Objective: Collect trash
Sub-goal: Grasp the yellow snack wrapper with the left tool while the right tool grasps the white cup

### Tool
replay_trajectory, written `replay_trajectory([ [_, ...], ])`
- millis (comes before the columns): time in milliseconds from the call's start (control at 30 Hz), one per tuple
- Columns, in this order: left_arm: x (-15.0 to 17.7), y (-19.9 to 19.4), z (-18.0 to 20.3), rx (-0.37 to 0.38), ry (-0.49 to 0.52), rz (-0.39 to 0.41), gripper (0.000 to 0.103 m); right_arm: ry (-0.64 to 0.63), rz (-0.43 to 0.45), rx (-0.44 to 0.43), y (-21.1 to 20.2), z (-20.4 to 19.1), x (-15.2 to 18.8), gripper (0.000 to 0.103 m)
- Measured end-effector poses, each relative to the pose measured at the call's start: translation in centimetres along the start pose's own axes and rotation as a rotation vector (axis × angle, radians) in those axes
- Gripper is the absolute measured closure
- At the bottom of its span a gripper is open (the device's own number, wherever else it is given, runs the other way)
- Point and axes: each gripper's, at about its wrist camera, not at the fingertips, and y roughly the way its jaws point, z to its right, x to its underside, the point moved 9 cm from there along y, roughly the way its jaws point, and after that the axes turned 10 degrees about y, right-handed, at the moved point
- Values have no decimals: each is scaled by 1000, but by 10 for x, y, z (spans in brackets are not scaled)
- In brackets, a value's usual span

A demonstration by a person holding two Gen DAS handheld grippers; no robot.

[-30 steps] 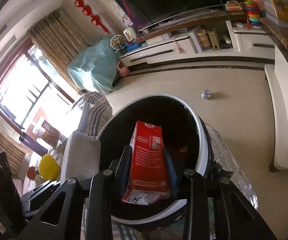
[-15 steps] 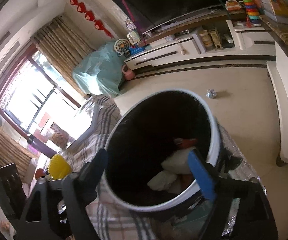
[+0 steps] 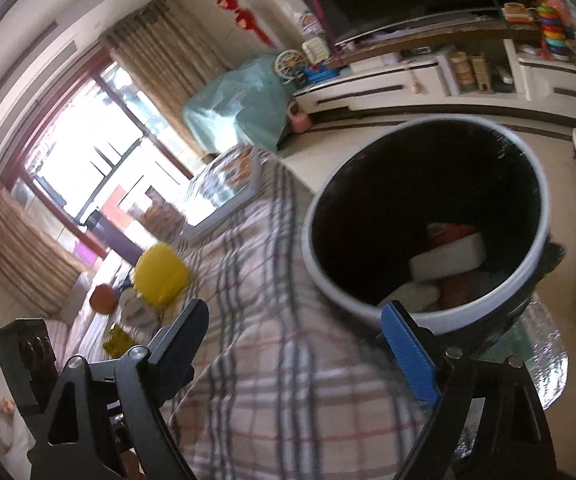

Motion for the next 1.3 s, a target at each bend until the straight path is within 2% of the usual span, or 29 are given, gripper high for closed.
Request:
replay_trajectory([
  [667, 51, -49, -101, -141, -160, 11, 38, -87, -112, -73, 36, -72, 67, 13],
  [1300, 53, -63, -166, -221, -234, 26, 38, -170, -187, -134, 75, -124, 94, 13],
])
